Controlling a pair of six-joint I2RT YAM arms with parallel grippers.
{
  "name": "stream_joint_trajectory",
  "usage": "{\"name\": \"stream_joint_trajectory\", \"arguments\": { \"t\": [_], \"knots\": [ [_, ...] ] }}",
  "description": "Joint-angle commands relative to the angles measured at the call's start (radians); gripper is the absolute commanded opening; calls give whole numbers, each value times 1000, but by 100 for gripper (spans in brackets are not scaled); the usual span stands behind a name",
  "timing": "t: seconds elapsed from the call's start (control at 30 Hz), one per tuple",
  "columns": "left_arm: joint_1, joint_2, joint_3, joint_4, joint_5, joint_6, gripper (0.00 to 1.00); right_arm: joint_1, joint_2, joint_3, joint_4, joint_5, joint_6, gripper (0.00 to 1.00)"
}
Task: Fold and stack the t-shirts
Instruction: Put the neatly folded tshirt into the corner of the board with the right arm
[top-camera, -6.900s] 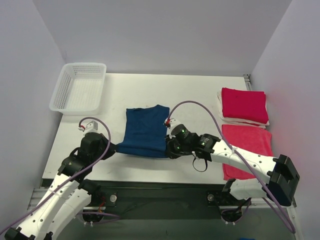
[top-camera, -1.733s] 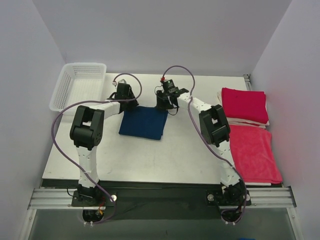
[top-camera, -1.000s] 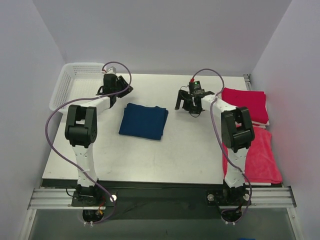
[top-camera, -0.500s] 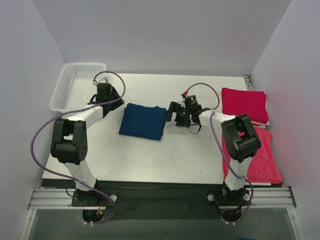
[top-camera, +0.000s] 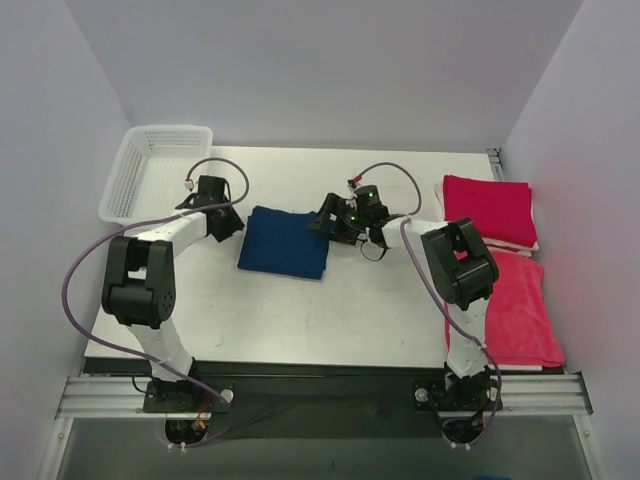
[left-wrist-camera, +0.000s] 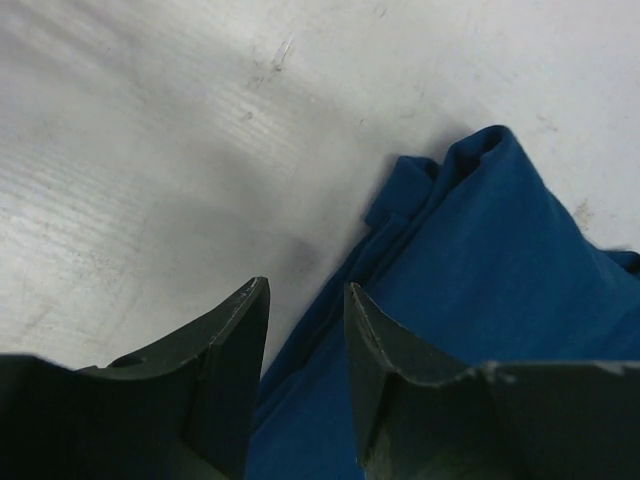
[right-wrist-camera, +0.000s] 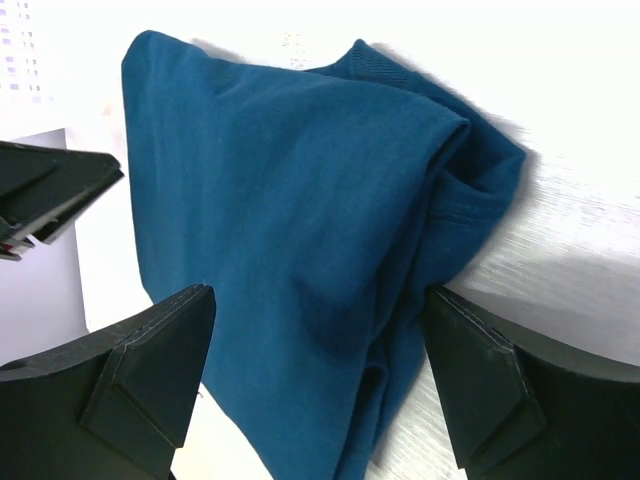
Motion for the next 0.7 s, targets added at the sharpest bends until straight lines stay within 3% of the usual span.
{"name": "stream_joint_trajectory", "arguments": {
  "t": [0.0, 0.3, 0.4, 0.43, 0.5, 0.53, 0.63, 0.67],
  "knots": [
    [-14, 5, -6, -80, -23, -37, 46, 30, 68, -7, -135, 29, 2, 85],
    [-70, -15, -84, -71, 2, -45, 46, 70, 68, 4, -217, 111, -42, 80],
    [-74, 2, -89, -70, 12, -45, 46, 71, 75, 24, -243, 122, -50, 62],
    [-74, 5, -90, -70, 18, -42, 46, 70, 79, 31, -254, 127, -58, 49],
    [-74, 7, -89, -71, 17, -42, 46, 71, 85, 54, -292, 145, -67, 37],
    [-74, 4, -93, -71, 20, -40, 46, 70, 83, 62, -306, 151, -74, 23],
    [-74, -3, -92, -73, 17, -37, 46, 68, 82, 80, -343, 174, -85, 0],
    [-74, -4, -92, -76, 15, -37, 46, 68, 77, 85, -353, 182, -99, 0]
  ]
}}
